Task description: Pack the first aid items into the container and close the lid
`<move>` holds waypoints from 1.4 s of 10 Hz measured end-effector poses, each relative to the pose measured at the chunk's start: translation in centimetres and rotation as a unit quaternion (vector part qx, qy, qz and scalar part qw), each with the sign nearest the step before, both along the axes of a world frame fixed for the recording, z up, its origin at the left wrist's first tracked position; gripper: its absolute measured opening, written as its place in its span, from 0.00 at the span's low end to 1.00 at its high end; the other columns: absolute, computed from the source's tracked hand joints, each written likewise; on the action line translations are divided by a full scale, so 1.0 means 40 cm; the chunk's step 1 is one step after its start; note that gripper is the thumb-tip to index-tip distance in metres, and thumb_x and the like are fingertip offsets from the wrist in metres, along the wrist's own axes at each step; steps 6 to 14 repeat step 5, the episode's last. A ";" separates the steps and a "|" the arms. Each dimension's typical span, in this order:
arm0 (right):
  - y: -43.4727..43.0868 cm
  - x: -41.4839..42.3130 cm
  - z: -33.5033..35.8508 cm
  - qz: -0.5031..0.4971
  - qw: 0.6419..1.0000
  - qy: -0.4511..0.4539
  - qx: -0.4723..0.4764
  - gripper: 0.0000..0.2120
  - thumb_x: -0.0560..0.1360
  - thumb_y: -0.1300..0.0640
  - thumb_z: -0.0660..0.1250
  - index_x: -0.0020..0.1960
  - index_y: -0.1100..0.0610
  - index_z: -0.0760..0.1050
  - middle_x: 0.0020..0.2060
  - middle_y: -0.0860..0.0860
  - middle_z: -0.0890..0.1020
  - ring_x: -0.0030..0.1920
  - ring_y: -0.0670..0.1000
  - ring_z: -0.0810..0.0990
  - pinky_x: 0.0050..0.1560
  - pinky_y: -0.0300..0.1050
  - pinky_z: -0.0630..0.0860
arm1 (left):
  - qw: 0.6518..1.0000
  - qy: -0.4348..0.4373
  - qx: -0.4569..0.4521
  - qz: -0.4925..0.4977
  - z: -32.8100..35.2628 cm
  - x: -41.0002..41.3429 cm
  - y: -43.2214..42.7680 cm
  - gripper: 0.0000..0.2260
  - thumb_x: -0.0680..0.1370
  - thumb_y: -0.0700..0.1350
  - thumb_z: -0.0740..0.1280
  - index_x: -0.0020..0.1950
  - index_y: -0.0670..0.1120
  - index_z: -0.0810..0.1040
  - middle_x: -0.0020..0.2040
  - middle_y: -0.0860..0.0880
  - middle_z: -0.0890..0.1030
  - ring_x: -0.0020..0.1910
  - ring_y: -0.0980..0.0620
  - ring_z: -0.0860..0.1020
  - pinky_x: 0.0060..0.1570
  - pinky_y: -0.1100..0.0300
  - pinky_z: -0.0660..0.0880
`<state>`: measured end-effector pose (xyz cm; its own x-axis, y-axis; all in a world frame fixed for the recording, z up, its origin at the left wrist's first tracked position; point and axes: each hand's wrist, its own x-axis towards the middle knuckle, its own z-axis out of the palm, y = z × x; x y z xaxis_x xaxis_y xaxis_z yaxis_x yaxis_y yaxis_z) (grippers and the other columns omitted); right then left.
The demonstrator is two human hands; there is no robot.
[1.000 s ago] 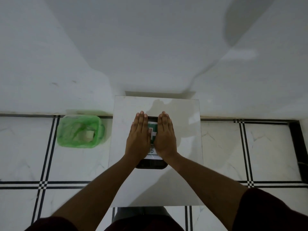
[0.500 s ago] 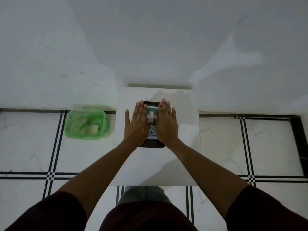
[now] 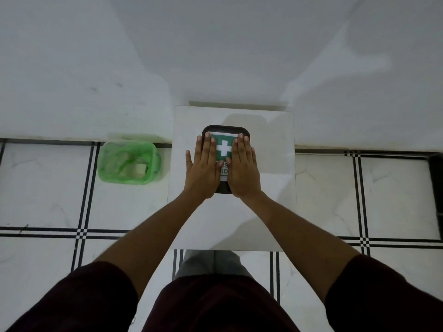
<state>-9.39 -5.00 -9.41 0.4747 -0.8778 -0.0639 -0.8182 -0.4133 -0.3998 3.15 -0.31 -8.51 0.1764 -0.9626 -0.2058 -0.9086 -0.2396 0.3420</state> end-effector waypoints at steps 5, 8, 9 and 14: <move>0.037 -0.040 0.039 -0.051 0.997 -0.056 0.010 0.30 0.80 0.47 0.37 0.76 0.64 0.48 0.76 0.61 0.53 0.77 0.57 0.47 0.77 0.53 0.47 | 0.994 0.080 -0.061 0.031 0.038 0.003 0.033 0.26 0.80 0.53 0.41 0.77 0.44 0.46 0.78 0.44 0.47 0.77 0.48 0.42 0.75 0.47 0.43; 0.037 -0.040 0.039 -0.051 0.997 -0.056 0.010 0.30 0.80 0.47 0.37 0.76 0.64 0.48 0.76 0.61 0.53 0.77 0.57 0.47 0.77 0.53 0.47 | 0.994 0.080 -0.061 0.031 0.038 0.003 0.033 0.26 0.80 0.53 0.41 0.77 0.44 0.46 0.78 0.44 0.47 0.77 0.48 0.42 0.75 0.47 0.43; 0.037 -0.040 0.039 -0.051 0.997 -0.056 0.010 0.30 0.80 0.47 0.37 0.76 0.64 0.48 0.76 0.61 0.53 0.77 0.57 0.47 0.77 0.53 0.47 | 0.994 0.080 -0.061 0.031 0.038 0.003 0.033 0.26 0.80 0.53 0.41 0.77 0.44 0.46 0.78 0.44 0.47 0.77 0.48 0.42 0.75 0.47 0.43; 0.037 -0.040 0.039 -0.051 0.997 -0.056 0.010 0.30 0.80 0.47 0.37 0.76 0.64 0.48 0.76 0.61 0.53 0.77 0.57 0.47 0.77 0.53 0.47 | 0.994 0.080 -0.061 0.031 0.038 0.003 0.033 0.26 0.80 0.53 0.41 0.77 0.44 0.46 0.78 0.44 0.47 0.77 0.48 0.42 0.75 0.47 0.43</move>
